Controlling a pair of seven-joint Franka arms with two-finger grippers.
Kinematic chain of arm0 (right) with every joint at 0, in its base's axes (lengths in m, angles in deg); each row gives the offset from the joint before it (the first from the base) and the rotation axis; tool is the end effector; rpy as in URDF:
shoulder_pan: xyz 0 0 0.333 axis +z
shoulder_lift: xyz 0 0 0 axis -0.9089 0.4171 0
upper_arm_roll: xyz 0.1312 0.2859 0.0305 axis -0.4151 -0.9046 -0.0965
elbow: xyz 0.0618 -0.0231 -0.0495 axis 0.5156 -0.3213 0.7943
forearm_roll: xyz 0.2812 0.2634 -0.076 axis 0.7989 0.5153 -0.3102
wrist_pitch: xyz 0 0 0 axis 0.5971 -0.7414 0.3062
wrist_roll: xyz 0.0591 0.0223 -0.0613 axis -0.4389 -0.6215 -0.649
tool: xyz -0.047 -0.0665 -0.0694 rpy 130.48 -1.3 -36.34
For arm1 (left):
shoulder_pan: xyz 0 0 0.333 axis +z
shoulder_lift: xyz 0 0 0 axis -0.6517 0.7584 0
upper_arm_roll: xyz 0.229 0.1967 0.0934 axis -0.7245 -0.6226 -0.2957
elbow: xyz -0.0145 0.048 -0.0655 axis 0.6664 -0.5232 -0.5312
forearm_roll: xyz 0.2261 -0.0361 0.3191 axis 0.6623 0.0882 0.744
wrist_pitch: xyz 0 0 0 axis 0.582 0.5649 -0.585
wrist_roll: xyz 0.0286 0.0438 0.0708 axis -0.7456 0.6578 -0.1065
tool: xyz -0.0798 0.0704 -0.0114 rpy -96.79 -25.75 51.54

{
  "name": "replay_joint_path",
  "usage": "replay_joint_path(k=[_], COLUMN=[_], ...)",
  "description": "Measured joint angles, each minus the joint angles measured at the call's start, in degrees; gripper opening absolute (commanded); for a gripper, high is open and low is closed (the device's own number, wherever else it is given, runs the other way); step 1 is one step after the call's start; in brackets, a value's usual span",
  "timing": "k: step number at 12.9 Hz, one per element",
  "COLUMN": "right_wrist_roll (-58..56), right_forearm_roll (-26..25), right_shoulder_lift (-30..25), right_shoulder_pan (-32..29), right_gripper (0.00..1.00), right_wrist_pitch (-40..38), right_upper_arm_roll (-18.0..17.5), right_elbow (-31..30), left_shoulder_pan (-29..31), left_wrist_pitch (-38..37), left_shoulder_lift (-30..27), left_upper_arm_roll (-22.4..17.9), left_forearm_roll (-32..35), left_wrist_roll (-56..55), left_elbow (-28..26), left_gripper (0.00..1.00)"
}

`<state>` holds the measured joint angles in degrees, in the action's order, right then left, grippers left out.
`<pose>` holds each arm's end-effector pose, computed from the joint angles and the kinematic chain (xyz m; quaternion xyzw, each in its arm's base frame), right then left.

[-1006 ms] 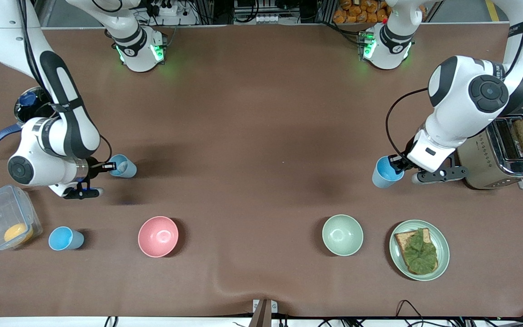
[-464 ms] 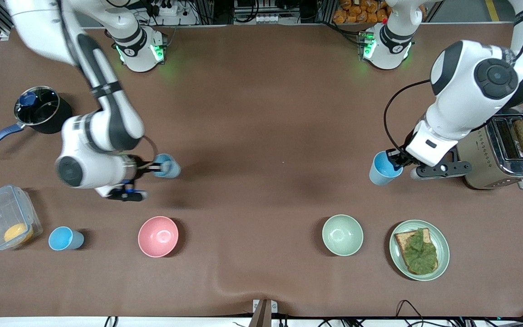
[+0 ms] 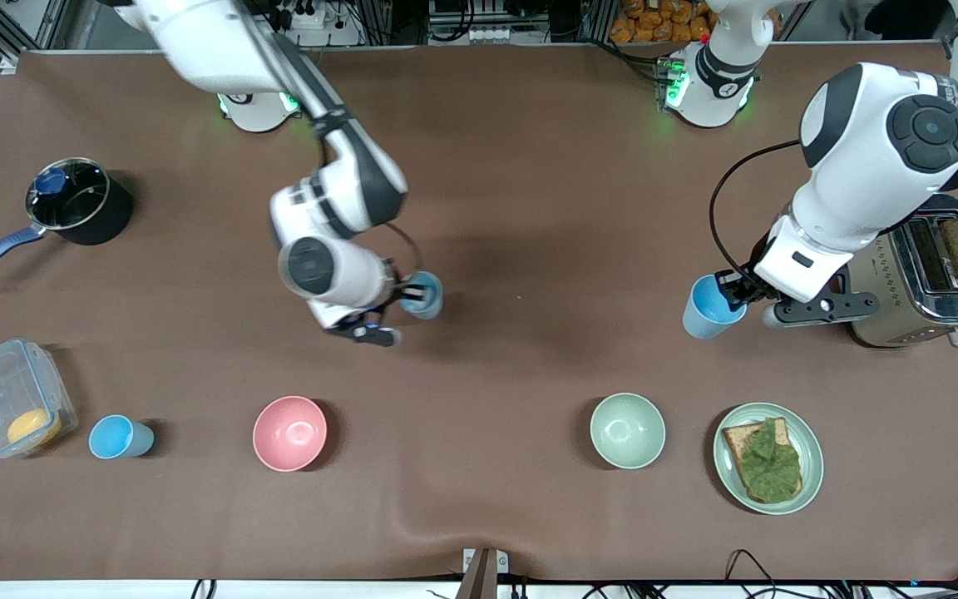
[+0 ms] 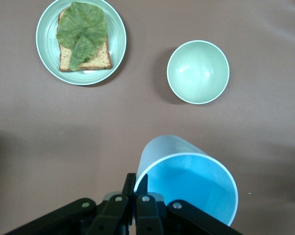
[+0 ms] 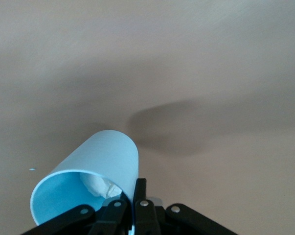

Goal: Stack blue cups with both arms
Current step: 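Carry the held cup with the right gripper to the table middle, then release the cup with the right gripper while the left gripper carries its cup over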

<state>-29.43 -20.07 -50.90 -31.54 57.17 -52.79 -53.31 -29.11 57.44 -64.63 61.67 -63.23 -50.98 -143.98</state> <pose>0.5533 0.3873 0.2717 -0.9814 0.1259 0.1286 0.0661 0.5894 -0.1565 0.4836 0.9972 0.0511 0.0484 0.0268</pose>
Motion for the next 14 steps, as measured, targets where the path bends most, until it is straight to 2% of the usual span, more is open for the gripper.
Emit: replay_joint_path(k=[3,6,7,8,12,14], right_wrist_roll=[5.7,6.6,6.9,6.9,6.9,6.9], right_forearm_roll=[0.0,0.0,0.0,0.0,0.0,0.0], right_shoulder_lift=[5.4,8.0,8.3,8.4,8.4,7.9], right_shoulder_pan=[4.9,6.9,7.0,7.0,6.9,5.6], right_gripper=[0.00,0.01,0.53,1.00,1.00,1.00], right_wrist_pitch=[4.8,7.8,8.2,8.2,6.9,0.1], right_upper_arm_roll=[0.1,0.1,0.1,0.1,0.7,1.6], right_elbow=[4.7,5.9,6.0,6.2,9.7,13.5], left_shoulder_pan=[0.0,0.0,-0.1,-0.1,-0.9,-2.0], left_wrist_pitch=[-0.4,-0.5,-0.5,-0.5,-0.4,-0.4], left_shoulder_lift=[0.3,1.0,1.1,1.1,1.1,1.0], left_upper_arm_roll=[0.0,0.1,0.2,0.5,3.0,3.9], left_forearm_roll=[0.0,0.0,0.0,-0.3,-2.9,-2.9], left_wrist_roll=[0.3,0.3,0.3,0.2,-0.6,-4.0], left_elbow=[-0.1,-0.3,-0.3,-0.3,0.9,2.5], left_gripper=[0.00,0.00,0.00,0.00,0.00,0.00])
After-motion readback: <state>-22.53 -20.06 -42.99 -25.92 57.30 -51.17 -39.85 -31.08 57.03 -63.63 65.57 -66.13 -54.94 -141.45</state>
